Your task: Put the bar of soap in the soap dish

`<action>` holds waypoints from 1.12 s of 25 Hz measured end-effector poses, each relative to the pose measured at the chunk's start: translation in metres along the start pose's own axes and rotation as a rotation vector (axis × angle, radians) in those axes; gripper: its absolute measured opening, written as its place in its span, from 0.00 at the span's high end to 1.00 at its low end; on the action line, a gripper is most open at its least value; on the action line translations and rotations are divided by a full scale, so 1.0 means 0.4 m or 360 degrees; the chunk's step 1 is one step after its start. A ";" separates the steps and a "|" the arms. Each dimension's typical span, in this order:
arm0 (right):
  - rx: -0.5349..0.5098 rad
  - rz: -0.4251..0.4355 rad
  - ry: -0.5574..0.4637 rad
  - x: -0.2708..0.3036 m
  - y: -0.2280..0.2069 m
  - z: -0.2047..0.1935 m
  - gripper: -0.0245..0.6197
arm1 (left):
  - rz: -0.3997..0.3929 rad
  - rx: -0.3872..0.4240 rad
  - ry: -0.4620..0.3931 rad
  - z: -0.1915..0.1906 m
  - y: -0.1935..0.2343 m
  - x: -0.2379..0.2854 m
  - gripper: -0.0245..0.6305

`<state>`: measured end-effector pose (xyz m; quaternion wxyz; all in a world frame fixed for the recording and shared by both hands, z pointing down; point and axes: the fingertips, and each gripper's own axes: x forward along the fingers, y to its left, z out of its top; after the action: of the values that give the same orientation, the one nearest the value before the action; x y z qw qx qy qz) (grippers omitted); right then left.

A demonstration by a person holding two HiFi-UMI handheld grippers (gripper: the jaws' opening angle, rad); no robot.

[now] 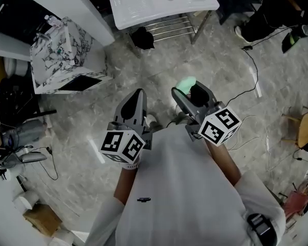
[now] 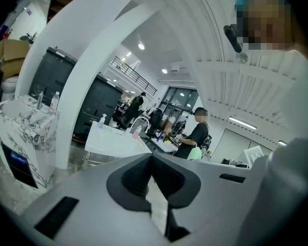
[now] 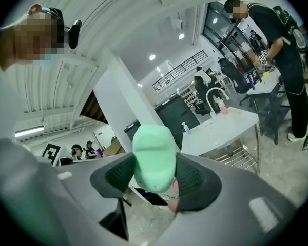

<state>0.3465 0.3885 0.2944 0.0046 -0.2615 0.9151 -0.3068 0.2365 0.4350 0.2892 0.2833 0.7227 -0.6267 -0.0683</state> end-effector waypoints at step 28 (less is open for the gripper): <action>-0.0178 -0.0045 0.0065 0.222 0.231 -0.104 0.56 | 0.0000 -0.0123 -0.0045 0.062 0.290 -0.157 0.95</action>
<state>0.2189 0.4314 0.2894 -0.0330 -0.2680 0.9270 -0.2603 0.1117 0.4800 0.3099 0.3021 0.7102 -0.6275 -0.1026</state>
